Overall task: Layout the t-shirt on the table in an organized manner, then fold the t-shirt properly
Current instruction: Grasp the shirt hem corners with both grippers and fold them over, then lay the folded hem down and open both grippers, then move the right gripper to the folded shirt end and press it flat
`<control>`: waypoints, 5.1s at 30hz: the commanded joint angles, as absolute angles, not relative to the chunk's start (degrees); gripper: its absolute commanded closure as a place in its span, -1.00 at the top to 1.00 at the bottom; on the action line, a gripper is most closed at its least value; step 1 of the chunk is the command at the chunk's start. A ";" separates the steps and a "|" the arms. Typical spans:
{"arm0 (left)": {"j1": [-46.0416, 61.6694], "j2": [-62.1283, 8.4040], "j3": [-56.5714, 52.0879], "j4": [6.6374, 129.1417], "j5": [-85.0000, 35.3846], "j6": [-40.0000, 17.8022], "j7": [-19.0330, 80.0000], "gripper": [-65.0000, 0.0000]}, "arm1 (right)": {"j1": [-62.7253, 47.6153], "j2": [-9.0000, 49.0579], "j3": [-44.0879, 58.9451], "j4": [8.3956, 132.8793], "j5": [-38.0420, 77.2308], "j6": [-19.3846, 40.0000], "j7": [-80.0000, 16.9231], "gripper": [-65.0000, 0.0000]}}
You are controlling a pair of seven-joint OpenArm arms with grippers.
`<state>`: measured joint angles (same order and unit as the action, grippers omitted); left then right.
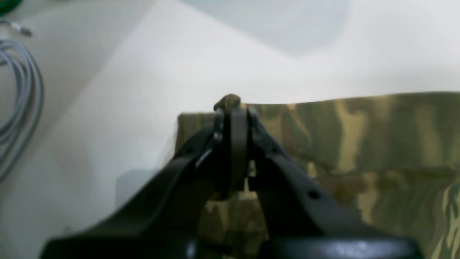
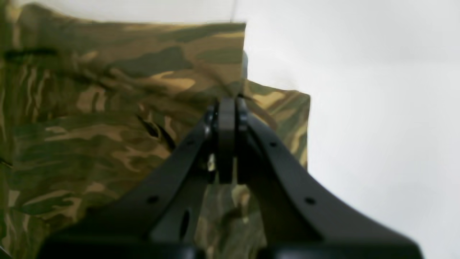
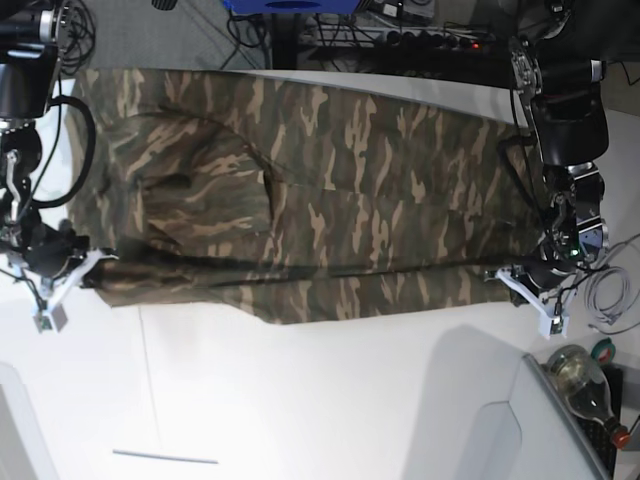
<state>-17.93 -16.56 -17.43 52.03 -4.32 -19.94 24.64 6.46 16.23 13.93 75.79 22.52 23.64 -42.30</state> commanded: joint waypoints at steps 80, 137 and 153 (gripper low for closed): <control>1.27 -20.62 -23.96 68.62 -4.88 -22.11 27.12 -1.00 | -17.01 12.26 18.95 96.92 23.16 23.69 -54.55 -1.00; 5.32 -18.77 -39.52 80.40 -4.97 -22.11 26.95 0.32 | 16.84 10.68 12.09 54.99 22.81 23.43 -42.77 -0.03; 5.32 -19.12 -39.52 79.69 -4.97 -22.11 26.77 0.32 | 9.10 9.36 12.35 73.54 23.43 21.41 -49.45 -0.99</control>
<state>5.91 -17.80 -39.24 78.76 -4.56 -22.50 27.88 7.68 9.21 12.27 72.99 22.17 21.08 -50.59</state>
